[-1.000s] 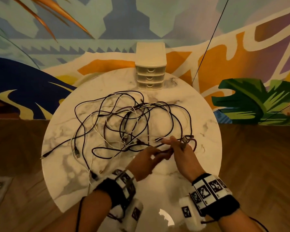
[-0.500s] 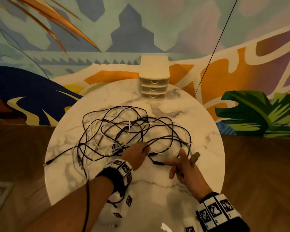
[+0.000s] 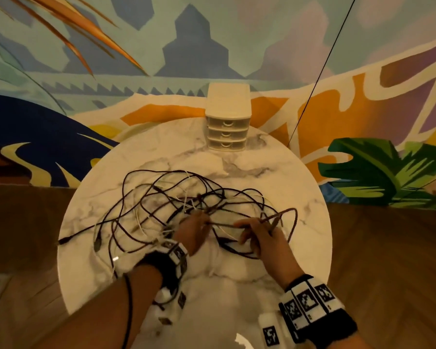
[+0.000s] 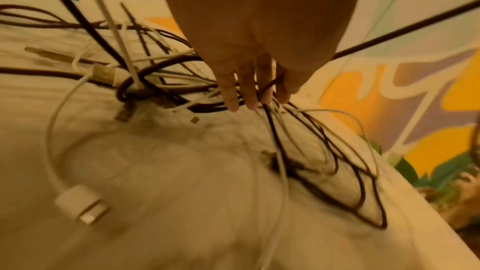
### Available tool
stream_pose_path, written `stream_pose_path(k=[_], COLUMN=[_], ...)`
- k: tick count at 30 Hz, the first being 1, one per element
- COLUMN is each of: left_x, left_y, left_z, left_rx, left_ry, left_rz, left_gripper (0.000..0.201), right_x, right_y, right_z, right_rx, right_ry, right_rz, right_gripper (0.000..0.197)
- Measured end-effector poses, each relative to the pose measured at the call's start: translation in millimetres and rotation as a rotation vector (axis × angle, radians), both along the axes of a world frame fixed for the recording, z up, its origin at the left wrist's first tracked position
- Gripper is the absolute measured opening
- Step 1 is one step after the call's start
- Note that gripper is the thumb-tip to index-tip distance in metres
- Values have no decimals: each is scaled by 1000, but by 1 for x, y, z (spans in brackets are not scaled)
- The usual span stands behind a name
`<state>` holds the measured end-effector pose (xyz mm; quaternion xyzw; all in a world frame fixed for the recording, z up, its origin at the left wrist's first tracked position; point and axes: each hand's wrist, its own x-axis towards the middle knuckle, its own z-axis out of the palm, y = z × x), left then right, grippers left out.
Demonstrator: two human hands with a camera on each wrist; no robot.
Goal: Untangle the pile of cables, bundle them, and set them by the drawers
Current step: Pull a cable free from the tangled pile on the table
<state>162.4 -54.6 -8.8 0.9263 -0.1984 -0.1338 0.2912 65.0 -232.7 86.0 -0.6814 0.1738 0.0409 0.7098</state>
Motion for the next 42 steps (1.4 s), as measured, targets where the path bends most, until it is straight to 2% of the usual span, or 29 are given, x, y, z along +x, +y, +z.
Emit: stream_pose_path(k=[2, 4, 7, 8, 10, 12, 15, 17, 19, 22, 24, 27, 28, 31, 33, 35, 38, 40, 42], left_x=[17, 19, 6, 4, -2, -15, -48, -65, -72, -59, -37, -14, -15, -33, -42, -49, -70, -81, -80], left_y=[2, 7, 8, 5, -5, -15, -26, -27, -20, -9, -9, -19, -22, -23, -19, -20, -30, -31, -20], left_z=[2, -7, -22, -19, -3, 18, 34, 26, 7, -4, 5, 19, 16, 1, 4, 15, 24, 14, 0], left_rx=[-24, -13, 154, 170, 59, -49, -10, -3, -70, -74, -121, -325, -304, 25, 27, -40, 40, 61, 63], left_ry=[-71, -101, -53, -45, -75, -134, -236, -190, -40, 154, 123, 25, 30, 153, 86, -71, -195, -133, -33], left_rz=[12, -21, -137, -117, 33, 100, -79, -164, -116, 72, 118, 110, 80, 1, 12, -27, -256, -264, -182], left_gripper=[14, 14, 21, 24, 24, 23, 21, 22, 20, 17, 18, 15, 15, 19, 23, 25, 23, 22, 22], right_x=[-3, -10, -22, -24, -26, -25, -18, -12, -8, -8, -8, -3, -3, -11, -15, -19, -26, -30, -32], right_y=[-14, -22, -24, -26, -29, -25, -3, 9, 12, 4, -8, -26, -28, -27, -29, -28, -12, -1, 1], right_z=[6, 5, -5, -7, -11, -12, -16, -18, -19, -11, -1, 17, 19, 19, 13, 6, -7, -15, -18], right_rx=[-6, -6, -16, 1, 95, 109, 23, 53, 98, 92, 74, 156, 185, 209, 225, 235, 147, 84, 67], right_ry=[-68, -64, -11, -11, 2, 57, 159, 184, 161, 59, -30, -134, -161, -191, -188, -141, 7, 59, 65], right_rz=[-26, -35, -54, -83, -152, -129, 64, 94, 44, -67, -171, -339, -380, -438, -450, -409, -203, -73, -74], right_gripper=[40, 41, 42, 42, 44, 43, 36, 35, 42, 49, 50, 51, 51, 49, 47, 47, 44, 41, 41])
